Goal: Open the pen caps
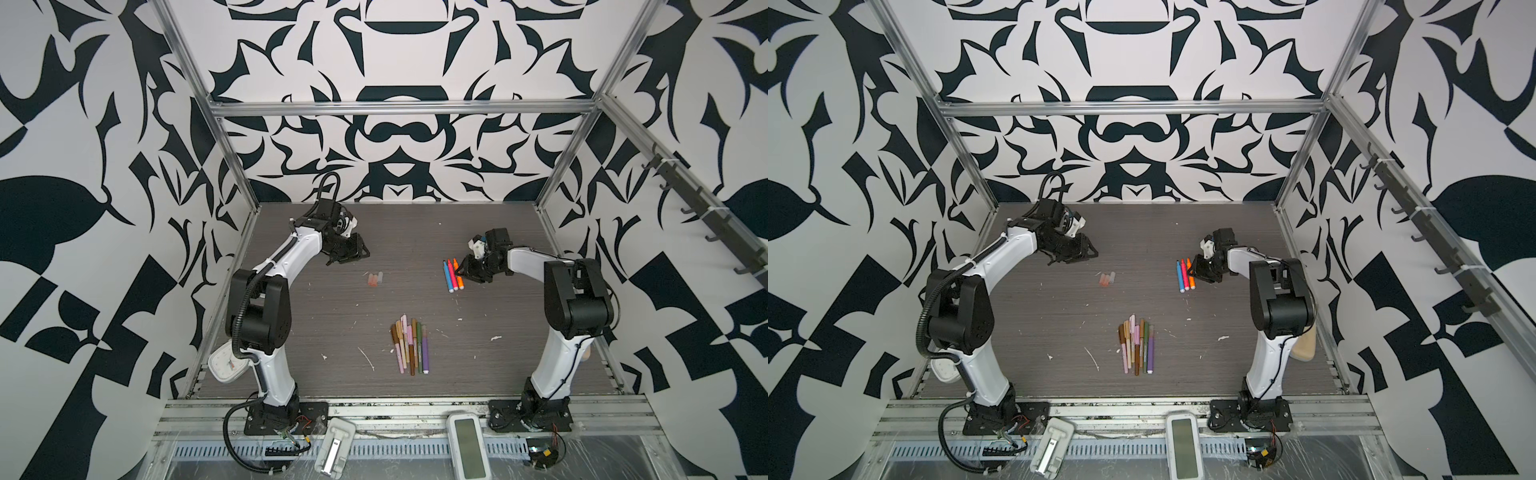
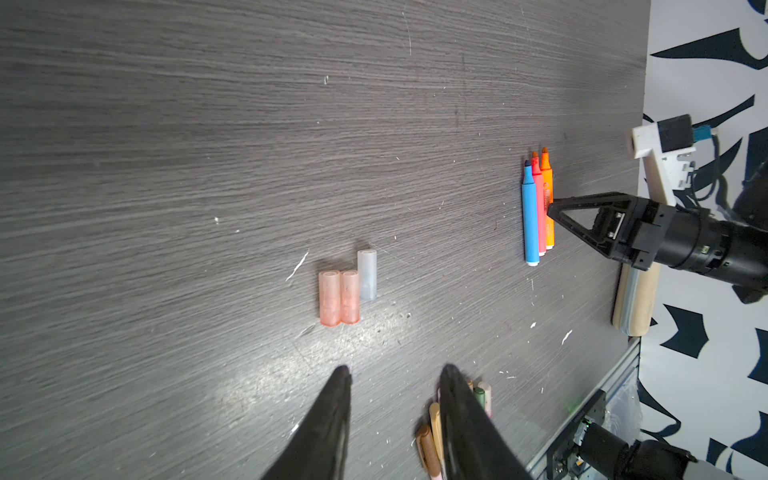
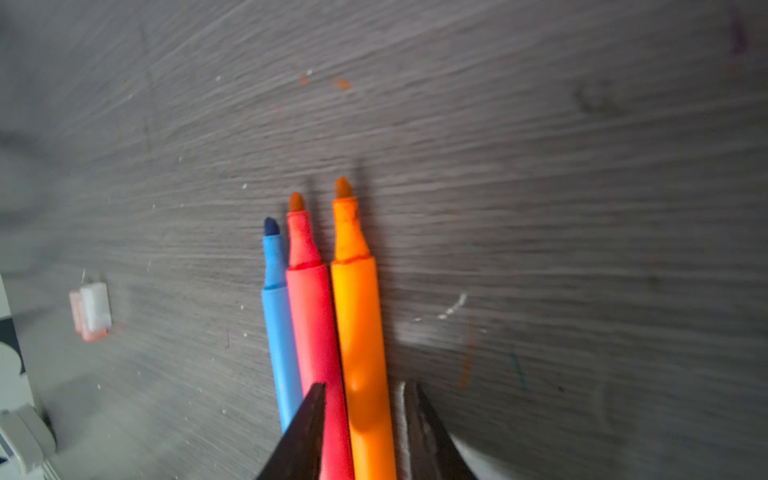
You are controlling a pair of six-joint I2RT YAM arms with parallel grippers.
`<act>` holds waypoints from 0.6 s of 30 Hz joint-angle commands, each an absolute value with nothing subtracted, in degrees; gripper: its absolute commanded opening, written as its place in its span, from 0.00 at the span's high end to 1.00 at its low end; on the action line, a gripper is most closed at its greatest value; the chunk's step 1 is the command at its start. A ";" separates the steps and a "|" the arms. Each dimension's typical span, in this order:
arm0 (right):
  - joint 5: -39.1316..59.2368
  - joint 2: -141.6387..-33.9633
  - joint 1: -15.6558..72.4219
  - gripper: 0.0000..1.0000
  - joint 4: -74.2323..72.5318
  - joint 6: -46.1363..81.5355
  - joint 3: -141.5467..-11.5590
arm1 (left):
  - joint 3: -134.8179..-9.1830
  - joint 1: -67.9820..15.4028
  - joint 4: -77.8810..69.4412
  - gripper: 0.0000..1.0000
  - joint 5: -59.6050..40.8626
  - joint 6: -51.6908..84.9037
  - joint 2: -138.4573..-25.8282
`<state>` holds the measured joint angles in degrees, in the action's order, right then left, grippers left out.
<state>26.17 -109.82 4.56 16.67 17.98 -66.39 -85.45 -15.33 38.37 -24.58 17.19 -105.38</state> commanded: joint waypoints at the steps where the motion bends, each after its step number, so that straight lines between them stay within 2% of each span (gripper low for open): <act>1: 24.38 -106.77 4.32 0.72 17.92 17.94 -66.44 | -84.55 -15.11 39.25 0.61 -25.49 17.51 -104.52; 5: 24.82 -107.32 4.31 0.79 18.28 17.86 -66.71 | -84.55 -15.07 39.24 0.61 -25.49 17.49 -104.48; 18: 28.02 -108.24 4.31 0.84 17.74 17.33 -66.88 | -84.55 -15.08 39.28 0.61 -25.67 17.58 -104.48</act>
<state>26.94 -109.82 4.34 16.88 17.87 -66.37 -85.45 -15.33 38.37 -24.73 17.19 -105.38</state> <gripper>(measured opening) 0.169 0.394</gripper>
